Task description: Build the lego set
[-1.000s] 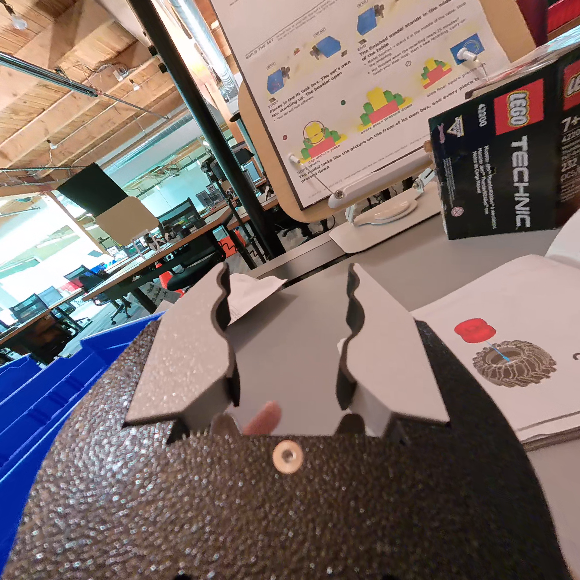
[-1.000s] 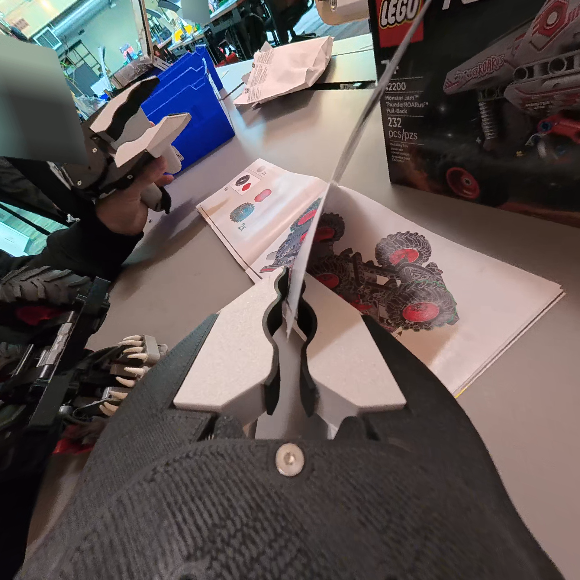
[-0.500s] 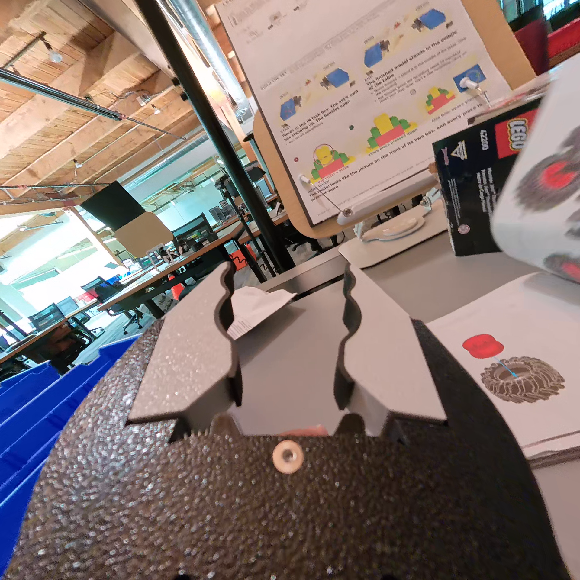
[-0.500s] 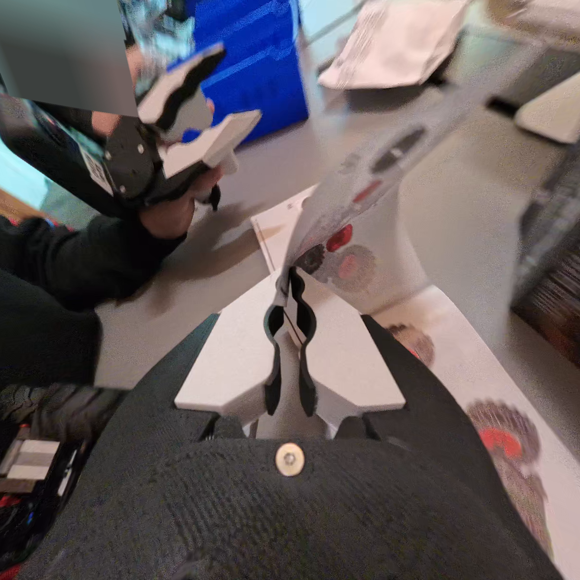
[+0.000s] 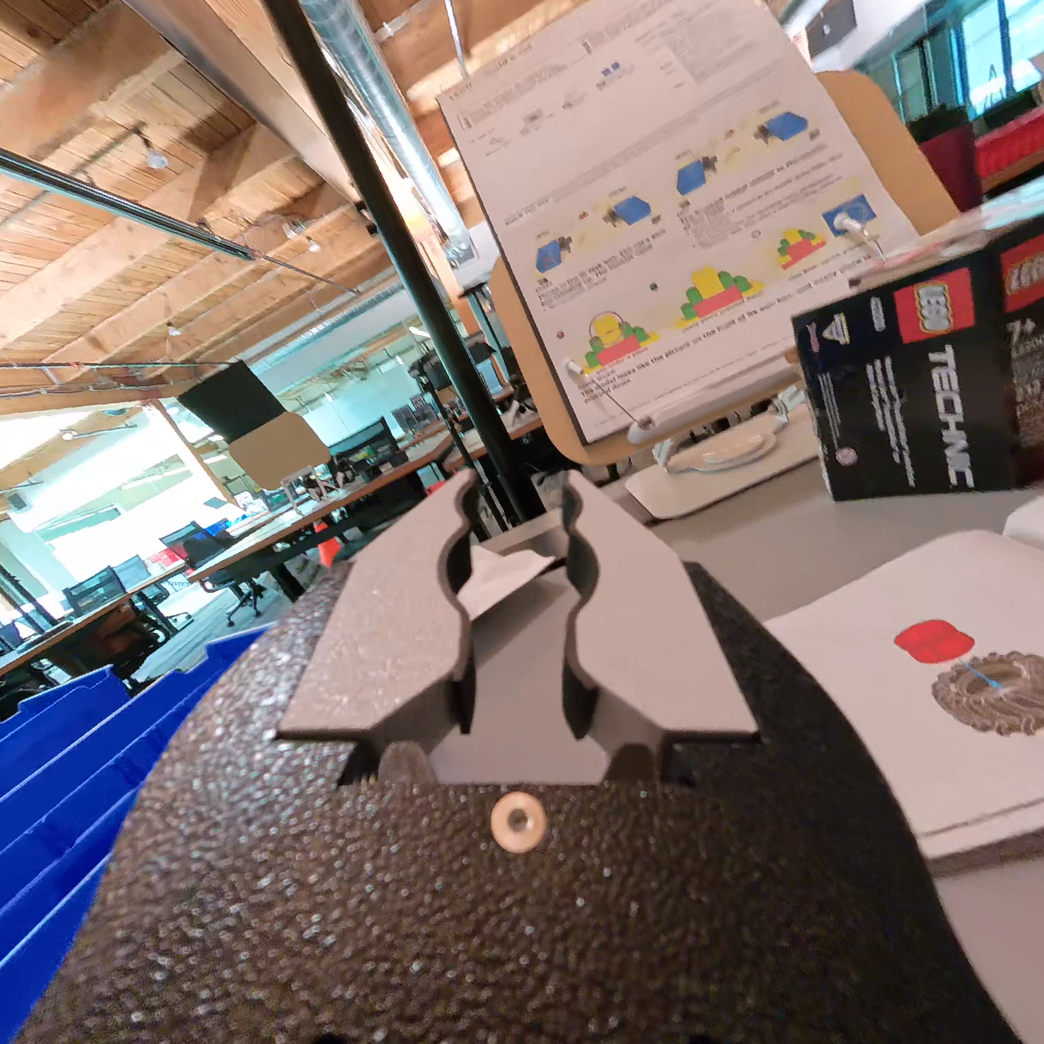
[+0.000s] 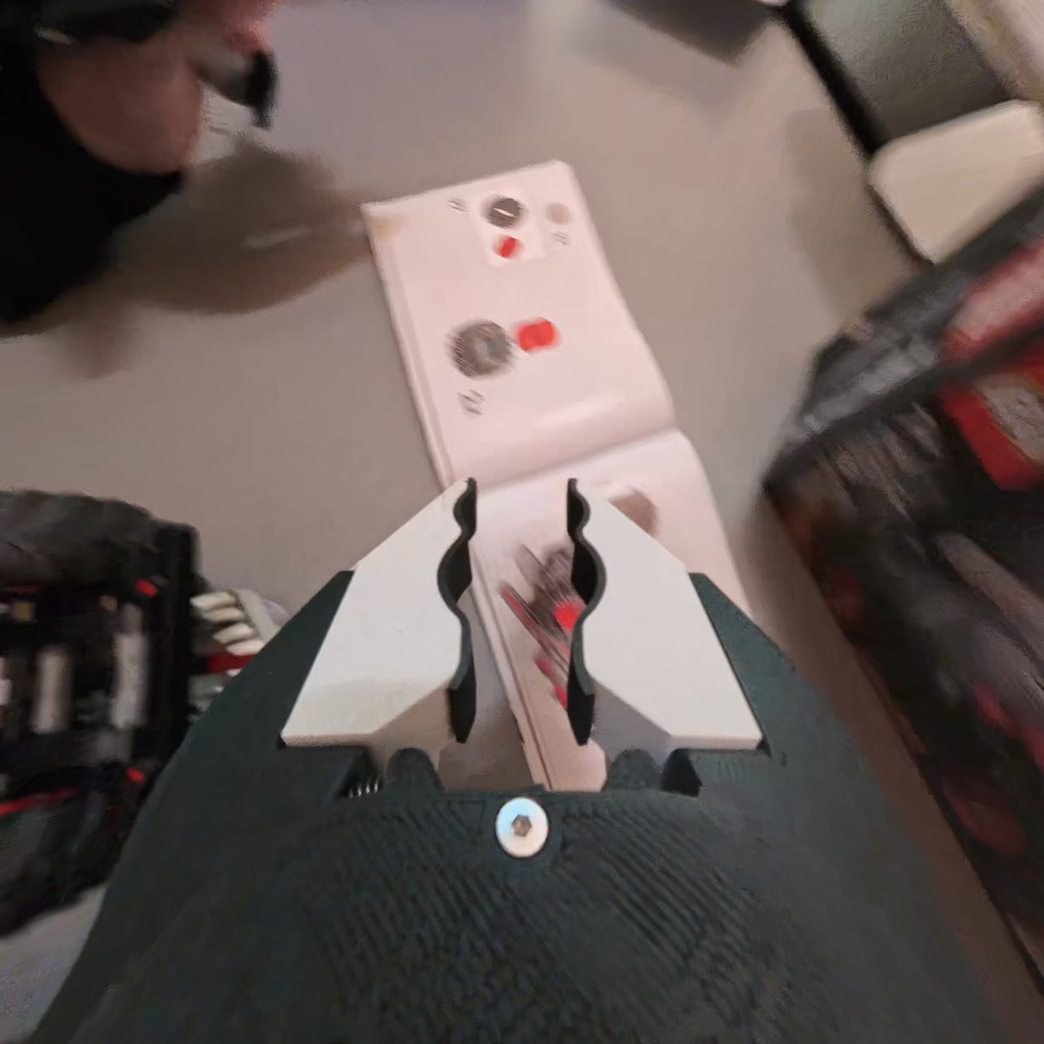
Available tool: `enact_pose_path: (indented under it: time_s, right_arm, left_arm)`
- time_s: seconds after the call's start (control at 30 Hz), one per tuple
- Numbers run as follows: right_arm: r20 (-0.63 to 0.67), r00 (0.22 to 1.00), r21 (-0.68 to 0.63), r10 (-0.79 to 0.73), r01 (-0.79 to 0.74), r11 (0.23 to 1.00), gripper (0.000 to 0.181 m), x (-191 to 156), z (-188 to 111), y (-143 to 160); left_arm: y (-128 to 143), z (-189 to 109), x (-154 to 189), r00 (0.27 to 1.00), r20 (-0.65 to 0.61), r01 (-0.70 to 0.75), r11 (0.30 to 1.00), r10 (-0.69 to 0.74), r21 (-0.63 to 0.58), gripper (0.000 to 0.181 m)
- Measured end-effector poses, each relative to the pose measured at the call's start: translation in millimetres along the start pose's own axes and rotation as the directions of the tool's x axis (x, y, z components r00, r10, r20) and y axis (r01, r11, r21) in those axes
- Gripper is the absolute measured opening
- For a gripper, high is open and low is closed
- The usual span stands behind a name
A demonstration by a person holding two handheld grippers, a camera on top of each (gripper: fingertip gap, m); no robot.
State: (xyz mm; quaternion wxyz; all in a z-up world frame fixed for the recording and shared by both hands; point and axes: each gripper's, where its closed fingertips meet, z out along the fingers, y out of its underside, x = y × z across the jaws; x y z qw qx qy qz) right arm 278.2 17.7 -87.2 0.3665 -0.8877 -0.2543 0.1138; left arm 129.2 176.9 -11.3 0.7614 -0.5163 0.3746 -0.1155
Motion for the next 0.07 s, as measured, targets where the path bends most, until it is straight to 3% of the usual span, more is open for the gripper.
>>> enact_pose_path:
  time_s: [0.07]
  right_arm:
    - [-0.15,0.988,-0.017,0.031,-0.033,0.999,0.021,27,-18,32]
  left_arm:
    - [11,3,13,0.993,-0.117,-0.017,0.998,0.009,-0.068,0.003]
